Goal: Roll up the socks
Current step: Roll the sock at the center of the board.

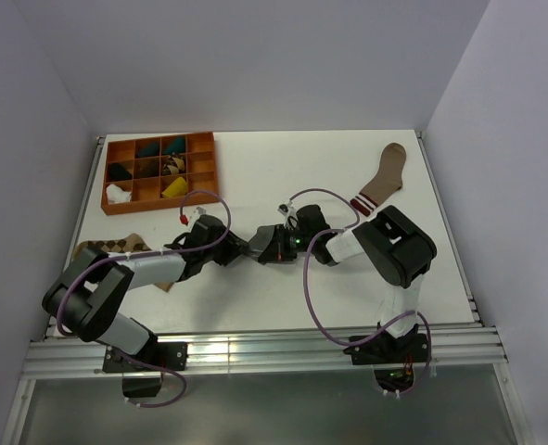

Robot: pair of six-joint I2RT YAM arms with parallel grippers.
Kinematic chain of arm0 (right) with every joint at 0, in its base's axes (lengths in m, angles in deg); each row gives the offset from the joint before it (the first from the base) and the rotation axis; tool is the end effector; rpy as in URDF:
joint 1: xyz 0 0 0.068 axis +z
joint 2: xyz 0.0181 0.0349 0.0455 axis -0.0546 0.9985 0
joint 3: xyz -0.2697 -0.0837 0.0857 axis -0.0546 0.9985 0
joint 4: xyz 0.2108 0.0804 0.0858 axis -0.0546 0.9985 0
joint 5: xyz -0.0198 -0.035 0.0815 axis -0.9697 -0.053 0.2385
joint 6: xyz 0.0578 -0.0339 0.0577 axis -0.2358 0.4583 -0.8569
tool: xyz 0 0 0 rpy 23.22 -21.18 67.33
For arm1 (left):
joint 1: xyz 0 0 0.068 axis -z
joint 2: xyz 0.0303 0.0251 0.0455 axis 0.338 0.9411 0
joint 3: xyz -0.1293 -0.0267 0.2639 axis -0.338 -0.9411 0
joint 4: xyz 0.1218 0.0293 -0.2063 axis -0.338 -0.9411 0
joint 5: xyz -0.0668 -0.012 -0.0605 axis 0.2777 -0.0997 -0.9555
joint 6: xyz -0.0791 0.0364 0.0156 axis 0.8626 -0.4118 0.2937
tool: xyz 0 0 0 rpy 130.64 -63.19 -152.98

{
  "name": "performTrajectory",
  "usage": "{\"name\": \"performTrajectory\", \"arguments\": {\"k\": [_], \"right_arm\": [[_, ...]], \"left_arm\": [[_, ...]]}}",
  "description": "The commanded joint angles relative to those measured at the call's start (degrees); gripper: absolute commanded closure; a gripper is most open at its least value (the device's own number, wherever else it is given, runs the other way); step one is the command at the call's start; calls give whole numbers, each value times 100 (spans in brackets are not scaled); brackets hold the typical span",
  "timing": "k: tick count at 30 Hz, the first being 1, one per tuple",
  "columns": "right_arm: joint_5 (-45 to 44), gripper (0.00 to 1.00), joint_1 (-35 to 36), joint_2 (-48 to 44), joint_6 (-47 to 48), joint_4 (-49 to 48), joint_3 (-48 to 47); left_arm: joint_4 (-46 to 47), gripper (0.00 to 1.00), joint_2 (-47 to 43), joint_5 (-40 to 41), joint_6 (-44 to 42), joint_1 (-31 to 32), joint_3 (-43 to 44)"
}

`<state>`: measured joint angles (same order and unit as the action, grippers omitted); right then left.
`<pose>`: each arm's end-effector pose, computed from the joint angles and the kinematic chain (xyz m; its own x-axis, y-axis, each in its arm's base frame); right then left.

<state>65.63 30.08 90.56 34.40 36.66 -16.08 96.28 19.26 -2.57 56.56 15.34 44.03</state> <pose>0.2752 0.2373 0.1244 -0.9001 -0.0103 -0.4356 -0.3819 0.5000 0.7773 0.2444 -0.1670 0.1546 -0.6597 -0.7199 -0.2156 -0.3959 0.5768 -0.7146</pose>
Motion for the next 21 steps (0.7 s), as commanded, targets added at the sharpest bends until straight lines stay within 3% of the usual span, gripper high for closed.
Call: {"name": "performTrajectory", "arguments": {"k": [1, 7, 18, 21], "right_arm": [[-38, 100, -25, 175, 102, 195, -75], [-56, 100, -25, 192, 119, 203, -101], [-214, 100, -25, 96, 339, 449, -110], [-310, 89, -25, -106, 540, 572, -93]], "left_arm": [[199, 56, 88, 119, -33, 24, 227], [111, 60, 290, 5, -42, 24, 359], [-627, 83, 729, 58, -262, 59, 807], [-908, 87, 870, 66, -367, 68, 983]]}}
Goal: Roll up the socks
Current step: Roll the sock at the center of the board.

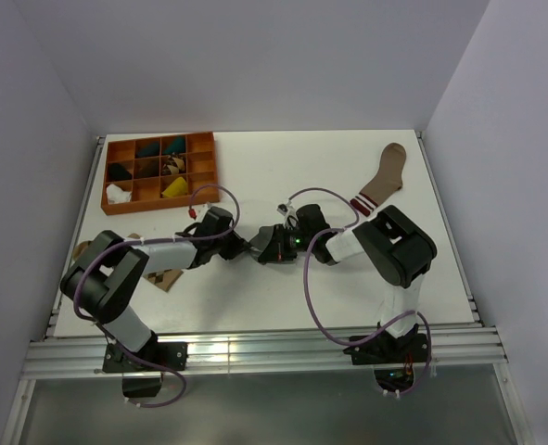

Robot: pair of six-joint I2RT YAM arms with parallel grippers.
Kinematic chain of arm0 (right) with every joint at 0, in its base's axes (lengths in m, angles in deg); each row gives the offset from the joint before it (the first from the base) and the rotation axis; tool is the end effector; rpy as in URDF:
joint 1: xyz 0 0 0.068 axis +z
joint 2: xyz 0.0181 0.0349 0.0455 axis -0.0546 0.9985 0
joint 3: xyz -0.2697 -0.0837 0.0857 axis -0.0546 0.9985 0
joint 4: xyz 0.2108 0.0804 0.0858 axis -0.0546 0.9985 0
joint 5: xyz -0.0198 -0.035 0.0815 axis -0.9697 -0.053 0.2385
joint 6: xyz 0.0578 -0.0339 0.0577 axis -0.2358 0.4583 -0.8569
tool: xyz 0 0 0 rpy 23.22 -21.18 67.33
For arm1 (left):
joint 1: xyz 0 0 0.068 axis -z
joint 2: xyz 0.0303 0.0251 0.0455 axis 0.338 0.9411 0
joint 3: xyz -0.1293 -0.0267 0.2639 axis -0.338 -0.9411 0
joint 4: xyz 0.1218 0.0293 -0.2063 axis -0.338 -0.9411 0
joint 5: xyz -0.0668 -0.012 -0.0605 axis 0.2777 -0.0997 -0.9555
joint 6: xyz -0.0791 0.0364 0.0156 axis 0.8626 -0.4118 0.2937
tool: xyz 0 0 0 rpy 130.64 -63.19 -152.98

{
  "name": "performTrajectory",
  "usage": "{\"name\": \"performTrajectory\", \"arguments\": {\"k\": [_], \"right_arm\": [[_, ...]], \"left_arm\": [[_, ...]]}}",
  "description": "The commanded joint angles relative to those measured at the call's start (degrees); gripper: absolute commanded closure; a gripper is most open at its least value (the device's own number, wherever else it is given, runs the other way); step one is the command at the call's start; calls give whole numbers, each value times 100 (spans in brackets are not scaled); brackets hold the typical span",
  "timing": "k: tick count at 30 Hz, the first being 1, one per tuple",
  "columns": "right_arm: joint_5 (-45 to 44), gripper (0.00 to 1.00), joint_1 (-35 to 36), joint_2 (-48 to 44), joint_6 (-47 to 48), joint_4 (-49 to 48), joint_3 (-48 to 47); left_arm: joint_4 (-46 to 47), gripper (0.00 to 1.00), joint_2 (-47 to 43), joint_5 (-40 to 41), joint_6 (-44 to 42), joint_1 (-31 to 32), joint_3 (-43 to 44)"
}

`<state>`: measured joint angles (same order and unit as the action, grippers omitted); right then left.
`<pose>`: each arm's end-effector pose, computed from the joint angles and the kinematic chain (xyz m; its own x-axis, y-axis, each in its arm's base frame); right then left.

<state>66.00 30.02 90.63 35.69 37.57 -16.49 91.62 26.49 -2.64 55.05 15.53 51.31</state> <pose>0.2756 0.2376 0.1242 -0.8958 -0.0264 -0.4437 -0.3962 0.4998 0.7702 0.2665 -0.1839 0.1461 -0.6880 -0.6912 -0.2212 -0.4210 0.6284 -0.6542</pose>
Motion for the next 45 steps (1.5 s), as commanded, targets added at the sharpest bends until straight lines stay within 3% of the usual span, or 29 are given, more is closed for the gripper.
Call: {"name": "performTrajectory", "arguments": {"k": [1, 9, 12, 18, 26, 45], "right_arm": [[-409, 86, -10, -261, 482, 577, -60], [-1577, 55, 271, -1465, 1536, 1192, 45], [-2315, 51, 543, -2018, 2011, 1421, 54], [-3116, 51, 1176, -2153, 2750, 1308, 72], [-4258, 53, 1835, -2143, 3540, 420, 485], [-4988, 58, 2425, -1326, 4253, 613, -25]], "left_arm": [[-513, 89, 165, 99, -234, 57, 299], [-1111, 91, 297, 126, -524, 75, 659], [-1313, 91, 323, 108, -629, 84, 817], [-1524, 91, 314, 143, -770, 92, 1020], [-1648, 91, 455, -6, -858, 92, 1187], [-1806, 91, 595, -85, -946, 110, 1345]]}}
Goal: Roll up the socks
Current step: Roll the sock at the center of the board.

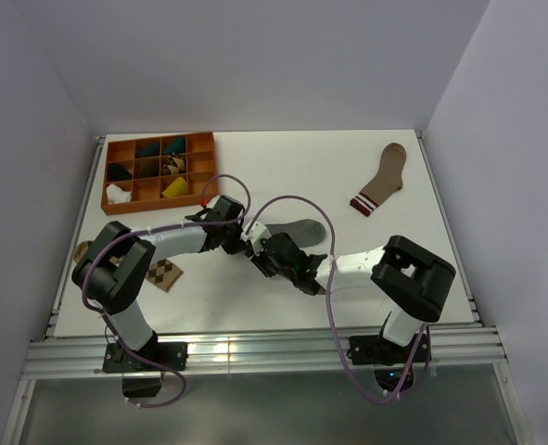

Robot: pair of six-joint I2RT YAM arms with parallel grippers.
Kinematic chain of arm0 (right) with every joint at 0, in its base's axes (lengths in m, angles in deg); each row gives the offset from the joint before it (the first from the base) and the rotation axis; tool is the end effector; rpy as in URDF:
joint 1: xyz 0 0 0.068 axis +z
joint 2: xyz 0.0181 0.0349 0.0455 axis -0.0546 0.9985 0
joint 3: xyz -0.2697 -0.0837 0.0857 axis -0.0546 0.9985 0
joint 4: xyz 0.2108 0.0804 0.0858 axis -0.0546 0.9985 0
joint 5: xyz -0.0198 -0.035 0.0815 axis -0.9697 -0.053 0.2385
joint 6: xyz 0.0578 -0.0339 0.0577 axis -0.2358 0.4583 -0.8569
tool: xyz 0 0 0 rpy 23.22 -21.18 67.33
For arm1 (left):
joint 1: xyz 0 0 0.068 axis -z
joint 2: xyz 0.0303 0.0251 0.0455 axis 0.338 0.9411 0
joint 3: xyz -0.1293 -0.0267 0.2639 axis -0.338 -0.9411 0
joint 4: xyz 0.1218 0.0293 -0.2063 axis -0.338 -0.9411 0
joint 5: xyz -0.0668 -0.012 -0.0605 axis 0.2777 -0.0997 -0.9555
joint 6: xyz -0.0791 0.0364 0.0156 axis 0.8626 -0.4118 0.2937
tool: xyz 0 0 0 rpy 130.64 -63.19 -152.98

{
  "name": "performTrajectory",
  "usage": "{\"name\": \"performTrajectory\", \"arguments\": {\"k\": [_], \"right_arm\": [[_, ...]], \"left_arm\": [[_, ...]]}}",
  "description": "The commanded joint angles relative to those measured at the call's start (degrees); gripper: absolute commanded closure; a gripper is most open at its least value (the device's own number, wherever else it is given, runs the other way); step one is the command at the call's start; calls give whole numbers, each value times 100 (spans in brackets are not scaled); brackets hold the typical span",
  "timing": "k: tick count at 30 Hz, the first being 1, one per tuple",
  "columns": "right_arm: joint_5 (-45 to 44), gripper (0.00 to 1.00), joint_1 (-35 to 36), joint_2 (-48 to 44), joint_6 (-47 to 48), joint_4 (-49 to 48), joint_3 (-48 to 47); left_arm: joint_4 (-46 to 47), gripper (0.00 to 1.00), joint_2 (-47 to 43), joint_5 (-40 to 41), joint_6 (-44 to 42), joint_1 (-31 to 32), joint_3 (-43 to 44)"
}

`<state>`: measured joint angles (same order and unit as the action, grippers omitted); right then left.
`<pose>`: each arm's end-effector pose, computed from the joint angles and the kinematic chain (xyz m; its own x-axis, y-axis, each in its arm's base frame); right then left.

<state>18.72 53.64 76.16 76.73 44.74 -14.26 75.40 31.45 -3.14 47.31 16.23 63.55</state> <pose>0.2000 0.2817 0.1740 -0.2158 -0.4759 -0.8526 -0.7687 0.6212 -0.1522 0.2824 -0.2012 0.1527 -0.7857 -0.5626 -0.2572 -0.3851 0.7702 -0.5083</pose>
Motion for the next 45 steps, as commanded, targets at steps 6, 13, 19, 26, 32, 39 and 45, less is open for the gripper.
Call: {"name": "performTrajectory", "arguments": {"k": [6, 13, 19, 26, 32, 39, 45], "right_arm": [[-515, 58, 53, 454, 166, 53, -441], [-533, 57, 53, 745, -123, 449, -617], [-622, 57, 27, 824, -457, 959, -696], [-24, 57, -105, 157, -607, 915, -520], [178, 56, -193, -90, -607, 1003, -591], [161, 56, -219, 68, -555, 915, -617], [73, 56, -237, -63, -528, 871, -591]], "left_arm": [[-184, 92, 117, -61, -181, 40, 112], [-175, 92, 126, -79, -190, 40, 130], [-193, 92, 99, -70, -234, 40, 139], [-237, 92, 161, -79, -287, 40, 200], [-246, 92, 178, -97, -304, 40, 235], [-307, 93, 187, -79, -322, 40, 262], [-325, 93, 178, -61, -304, 40, 244]]}}
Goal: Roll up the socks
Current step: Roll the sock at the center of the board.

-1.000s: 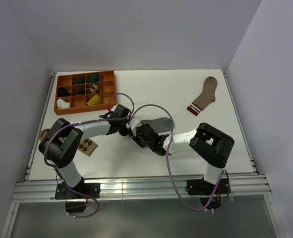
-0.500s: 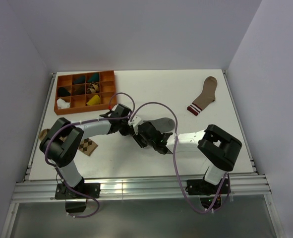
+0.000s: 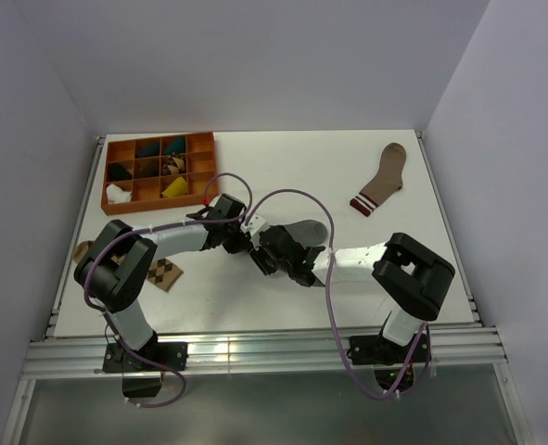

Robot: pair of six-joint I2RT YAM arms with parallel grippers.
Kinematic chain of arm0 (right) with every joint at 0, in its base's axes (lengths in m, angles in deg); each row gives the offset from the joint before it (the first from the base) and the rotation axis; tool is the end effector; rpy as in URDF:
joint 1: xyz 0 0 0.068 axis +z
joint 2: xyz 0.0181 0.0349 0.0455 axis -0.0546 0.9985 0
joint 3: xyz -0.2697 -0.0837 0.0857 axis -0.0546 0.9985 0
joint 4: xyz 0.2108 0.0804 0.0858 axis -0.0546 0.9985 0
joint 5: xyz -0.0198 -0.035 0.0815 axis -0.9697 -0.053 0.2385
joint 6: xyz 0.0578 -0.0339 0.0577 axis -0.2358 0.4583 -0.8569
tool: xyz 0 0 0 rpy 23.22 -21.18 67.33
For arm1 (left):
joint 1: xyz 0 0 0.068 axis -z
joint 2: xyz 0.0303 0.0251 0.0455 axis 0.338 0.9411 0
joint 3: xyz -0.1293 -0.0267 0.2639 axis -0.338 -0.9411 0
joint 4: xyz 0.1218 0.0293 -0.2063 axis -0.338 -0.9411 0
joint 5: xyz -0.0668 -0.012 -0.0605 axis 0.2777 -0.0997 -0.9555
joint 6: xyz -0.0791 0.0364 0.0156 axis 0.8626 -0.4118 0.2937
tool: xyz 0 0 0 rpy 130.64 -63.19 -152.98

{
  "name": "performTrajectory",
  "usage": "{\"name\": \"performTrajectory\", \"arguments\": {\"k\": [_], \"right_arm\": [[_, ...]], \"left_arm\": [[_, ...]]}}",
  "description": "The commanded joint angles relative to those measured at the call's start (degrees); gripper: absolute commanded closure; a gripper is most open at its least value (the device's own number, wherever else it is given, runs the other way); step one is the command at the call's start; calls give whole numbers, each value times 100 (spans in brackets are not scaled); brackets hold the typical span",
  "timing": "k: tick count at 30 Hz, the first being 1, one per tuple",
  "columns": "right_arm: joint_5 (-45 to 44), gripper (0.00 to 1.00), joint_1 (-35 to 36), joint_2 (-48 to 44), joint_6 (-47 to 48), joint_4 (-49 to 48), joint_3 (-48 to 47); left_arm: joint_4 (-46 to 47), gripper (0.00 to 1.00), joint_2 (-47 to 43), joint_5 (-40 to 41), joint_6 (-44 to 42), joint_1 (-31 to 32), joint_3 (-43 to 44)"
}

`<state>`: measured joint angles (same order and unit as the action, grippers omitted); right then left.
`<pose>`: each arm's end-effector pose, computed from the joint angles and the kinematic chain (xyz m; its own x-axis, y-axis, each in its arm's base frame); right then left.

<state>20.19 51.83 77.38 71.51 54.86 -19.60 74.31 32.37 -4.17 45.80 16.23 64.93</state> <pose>0.2116 0.2828 0.1732 -0.3482 -0.4799 -0.8053 -0.7444 0.6637 -0.0736 0.2849 -0.2048 0.1527 -0.8056 -0.5355 -0.2534 -0.3651 0.7857 -0.4993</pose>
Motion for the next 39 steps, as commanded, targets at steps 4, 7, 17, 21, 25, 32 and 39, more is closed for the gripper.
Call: {"name": "performTrajectory", "arguments": {"k": [4, 7, 17, 21, 25, 32, 39], "right_arm": [[-222, 56, -55, -335, -15, -219, 13], [-345, 56, -73, -300, -32, -211, -4], [-162, 56, -170, 42, -85, -211, -144], [14, 56, -179, 244, -155, -176, -154], [6, 56, -179, 402, -199, -62, -163], [-47, 59, -205, 500, -497, 158, -40], [374, 80, -582, 605, -832, 466, -83]], "left_arm": [[-154, 93, 78, 15, -127, 40, 62], [-171, 93, 95, 6, -127, 40, 62], [-154, 93, 52, 6, -109, 40, 45], [-145, 93, 60, 6, -109, 40, 36], [-136, 93, 78, -37, -101, 40, 45], [-136, 94, 43, -38, -101, 40, 27], [-136, 93, 51, -29, -92, 40, 28]]}}
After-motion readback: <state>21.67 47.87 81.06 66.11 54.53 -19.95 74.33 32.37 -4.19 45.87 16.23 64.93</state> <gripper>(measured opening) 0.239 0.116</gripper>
